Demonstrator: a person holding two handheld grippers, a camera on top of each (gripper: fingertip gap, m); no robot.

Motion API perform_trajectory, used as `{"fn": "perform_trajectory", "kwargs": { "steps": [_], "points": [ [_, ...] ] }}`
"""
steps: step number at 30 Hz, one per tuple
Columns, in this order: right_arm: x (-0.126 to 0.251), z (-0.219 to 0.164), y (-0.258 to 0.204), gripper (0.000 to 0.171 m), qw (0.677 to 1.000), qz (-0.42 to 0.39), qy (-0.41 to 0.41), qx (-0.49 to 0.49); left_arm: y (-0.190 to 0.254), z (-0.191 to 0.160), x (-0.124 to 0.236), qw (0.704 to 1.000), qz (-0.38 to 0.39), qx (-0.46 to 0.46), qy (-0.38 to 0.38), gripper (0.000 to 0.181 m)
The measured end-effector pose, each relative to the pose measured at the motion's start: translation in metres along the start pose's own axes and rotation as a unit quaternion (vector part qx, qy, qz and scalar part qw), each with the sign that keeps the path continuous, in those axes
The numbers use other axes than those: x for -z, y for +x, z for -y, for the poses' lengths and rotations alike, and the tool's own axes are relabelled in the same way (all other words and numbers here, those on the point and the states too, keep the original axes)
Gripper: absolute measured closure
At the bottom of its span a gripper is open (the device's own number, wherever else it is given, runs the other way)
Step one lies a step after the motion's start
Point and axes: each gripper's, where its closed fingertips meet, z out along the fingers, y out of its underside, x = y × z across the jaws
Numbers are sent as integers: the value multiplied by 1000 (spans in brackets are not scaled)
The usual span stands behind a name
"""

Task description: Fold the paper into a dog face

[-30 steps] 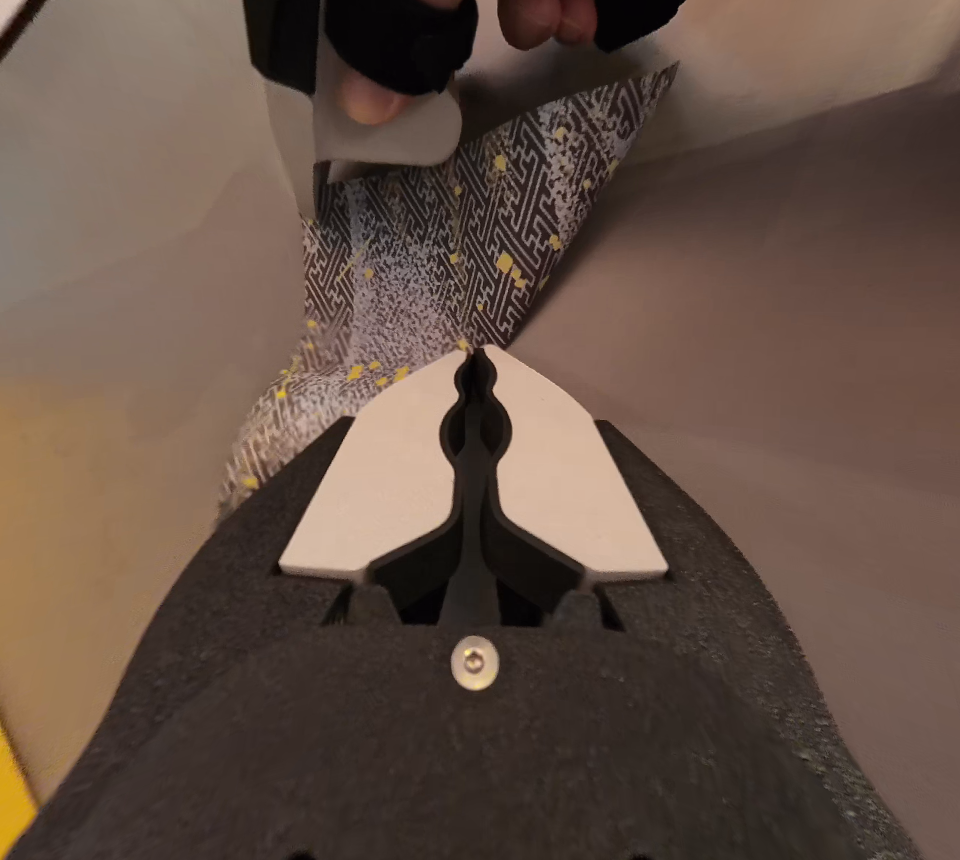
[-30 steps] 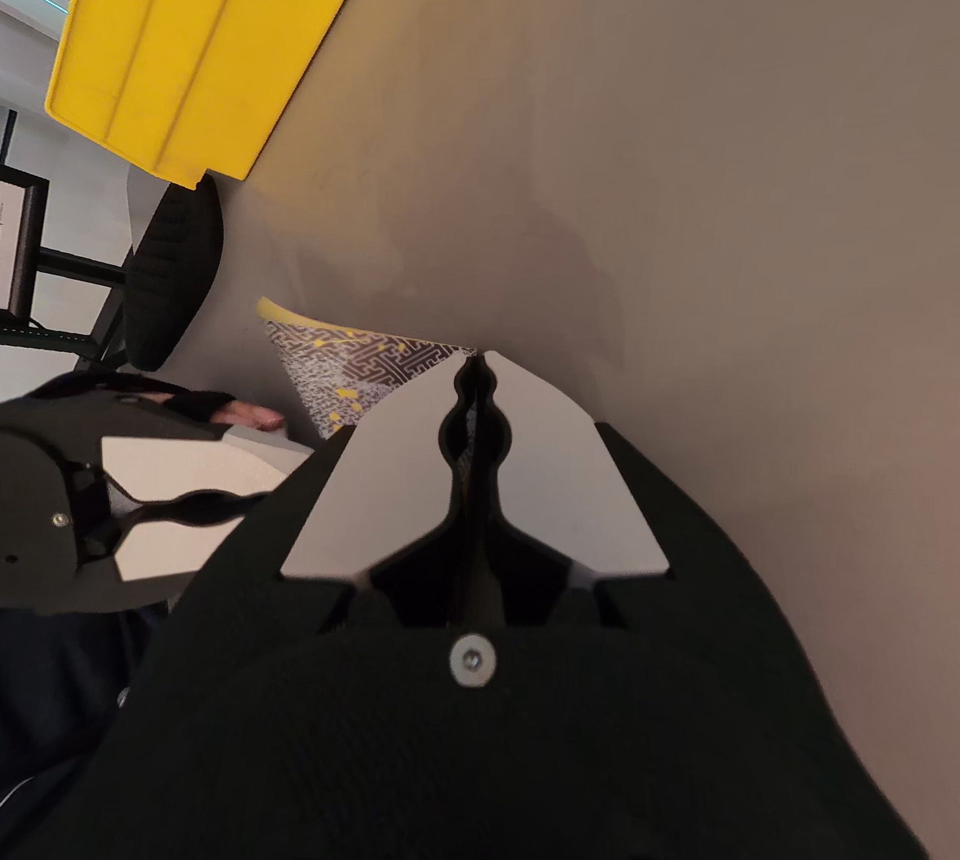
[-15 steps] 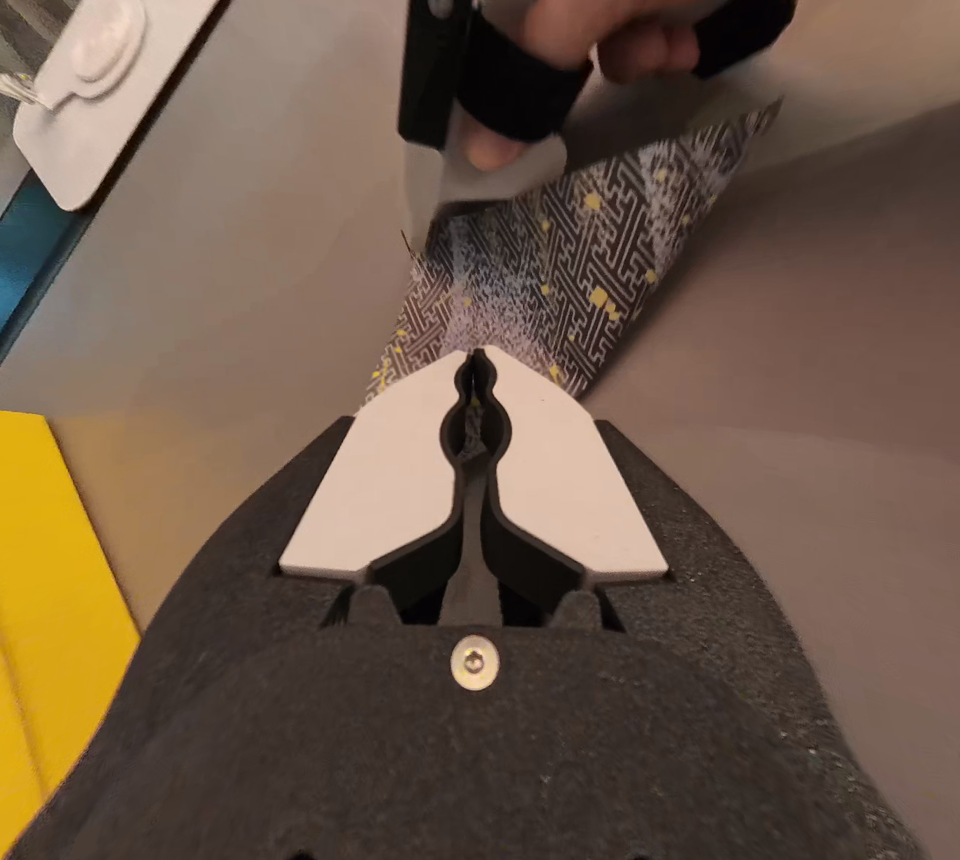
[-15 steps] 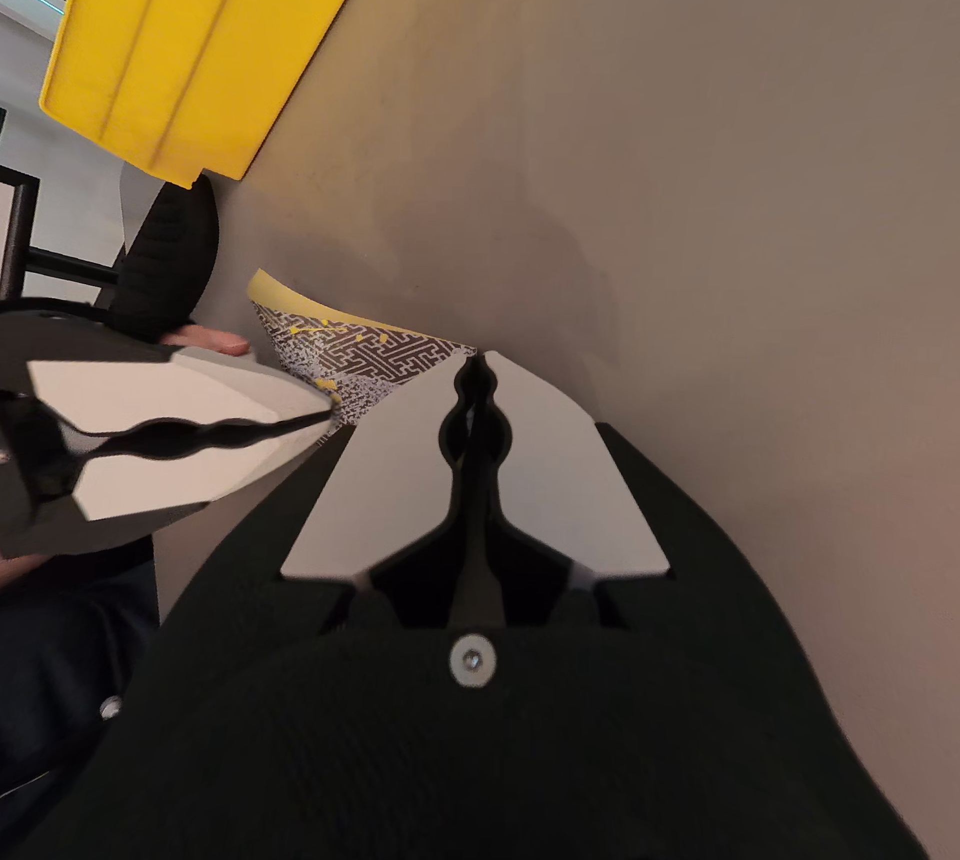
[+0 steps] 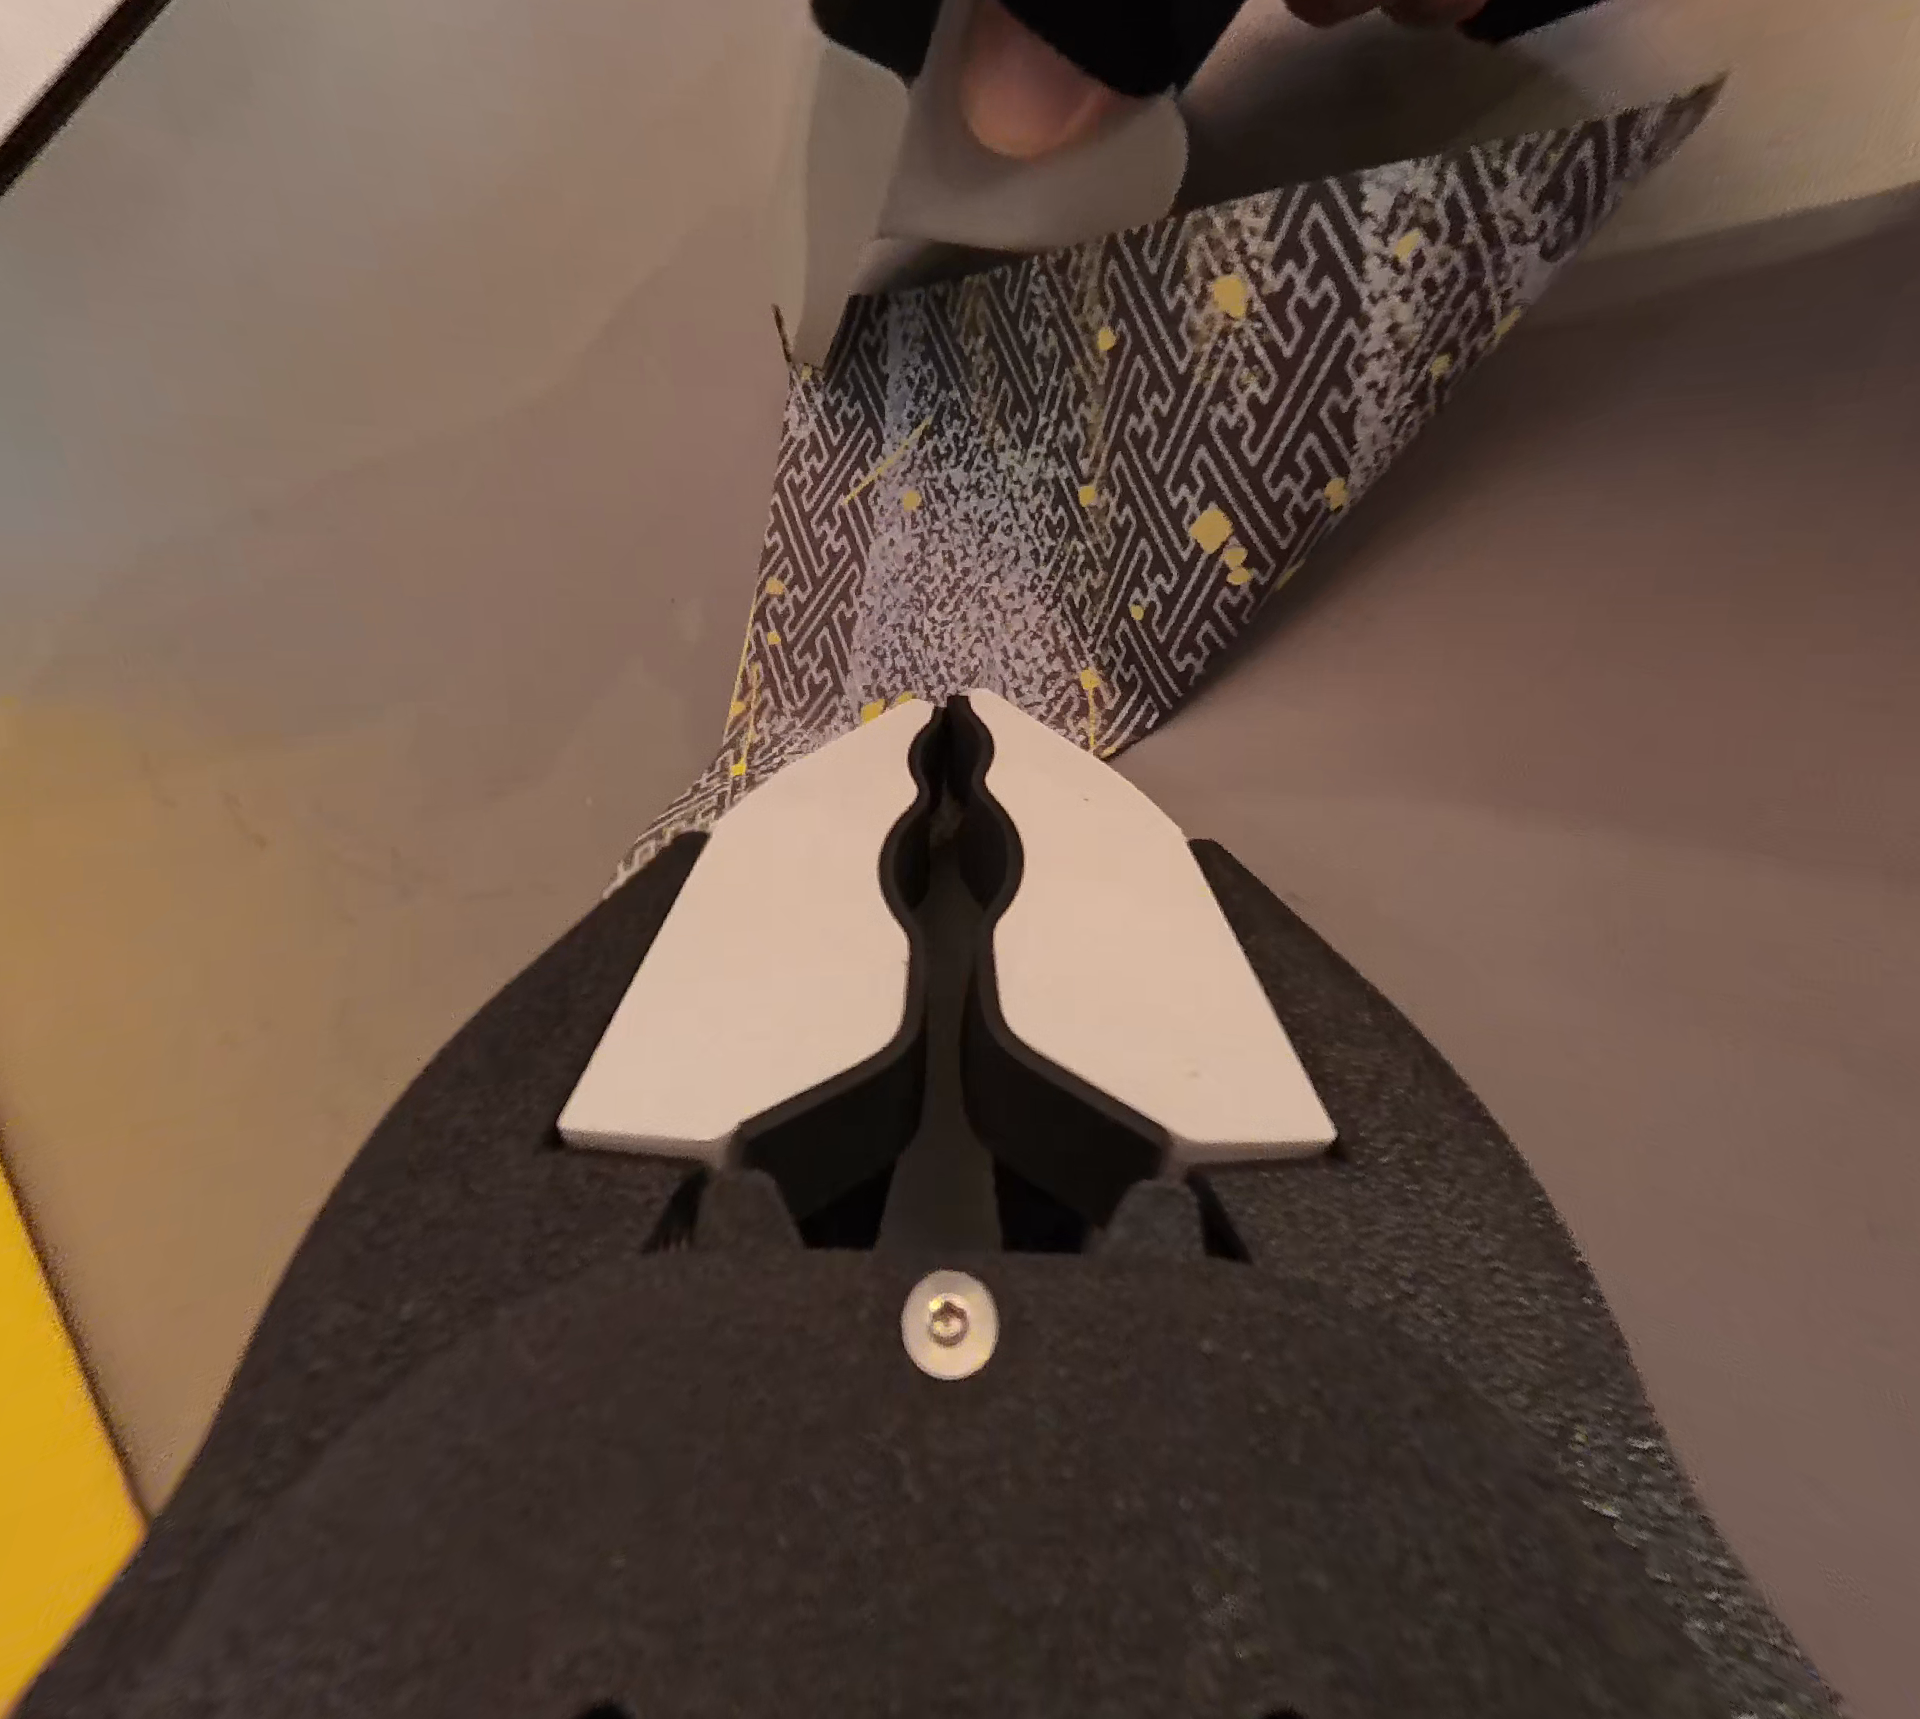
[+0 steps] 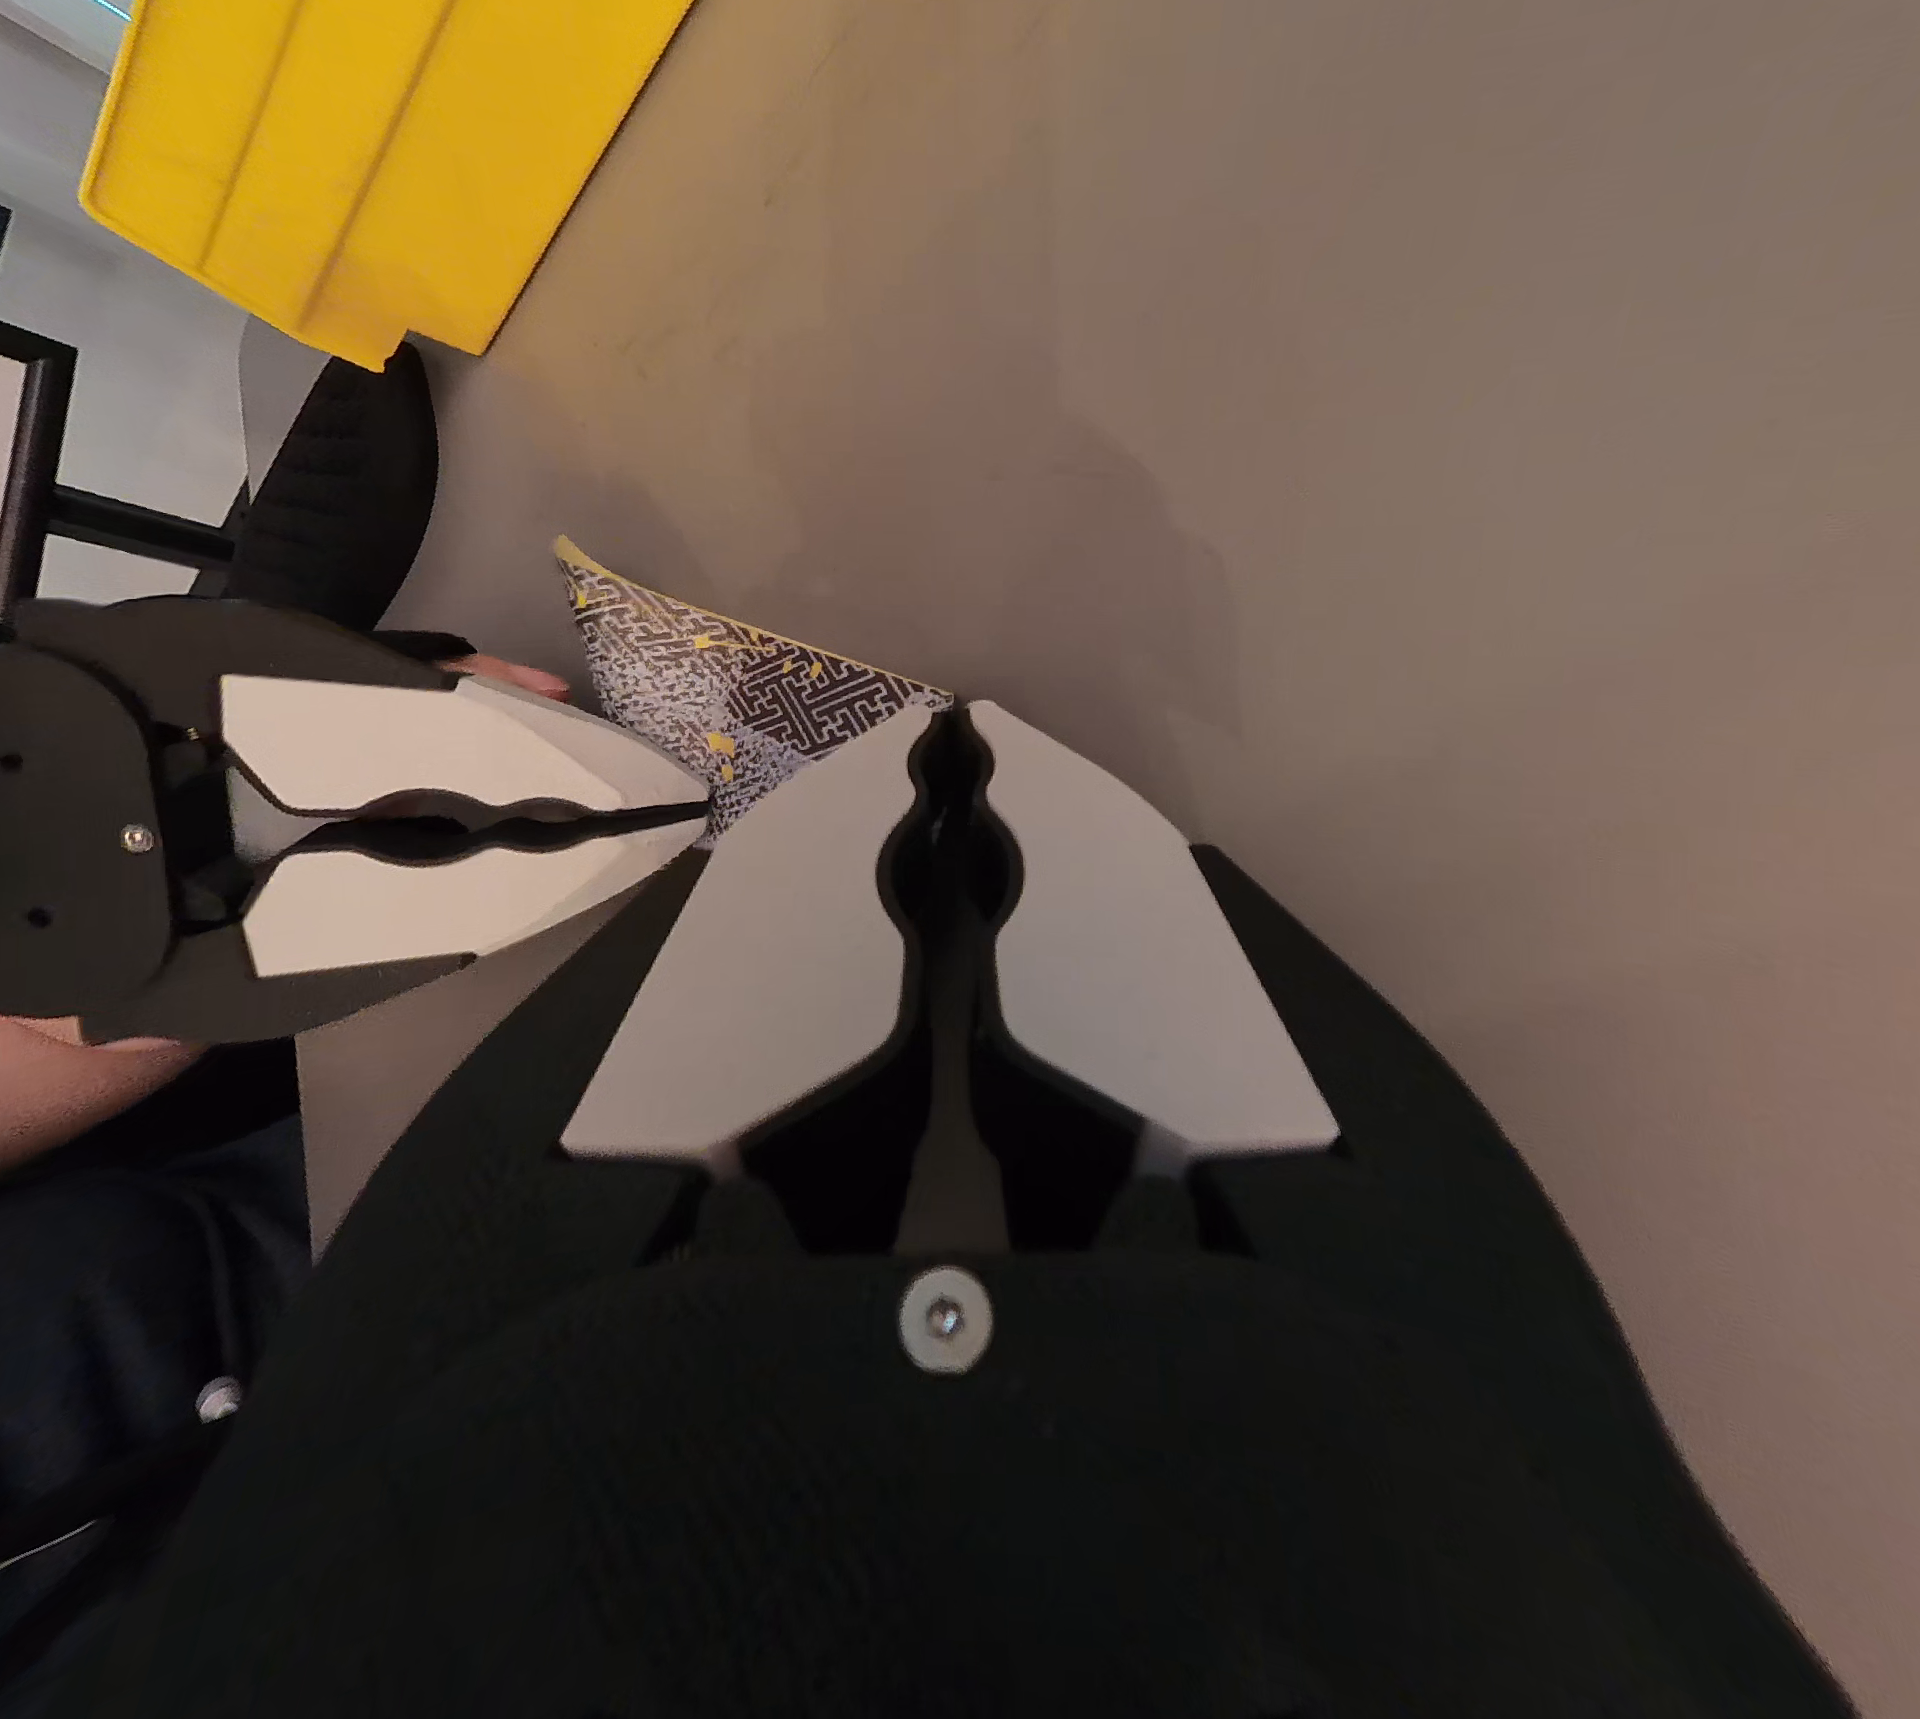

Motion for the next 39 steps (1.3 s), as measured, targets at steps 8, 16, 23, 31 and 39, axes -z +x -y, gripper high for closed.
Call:
{"fn": "perform_trajectory", "kwargs": {
  "steps": [8, 16, 23, 31, 39],
  "points": [
    [0, 0, 0, 171, 1000, 2, 1, 3, -2, 1, 1, 992, -42, 113, 21, 181],
    [0, -1, -1, 171, 1000, -1, -1, 12, -3, -2, 3, 993, -26, 115, 13, 181],
    [0, -1, -1, 169, 1000, -4, -5, 19, -3, -6, 8, 982, -70, 174, 8, 181],
    [-1, -1, -1, 169, 1000, -5, -7, 21, -3, -15, 15, 993, -23, 115, -33, 181],
    [-1, -1, -1, 170, 1000, -6, -8, 21, -6, -25, 22, 991, -21, 117, -53, 181]
  ]
}}
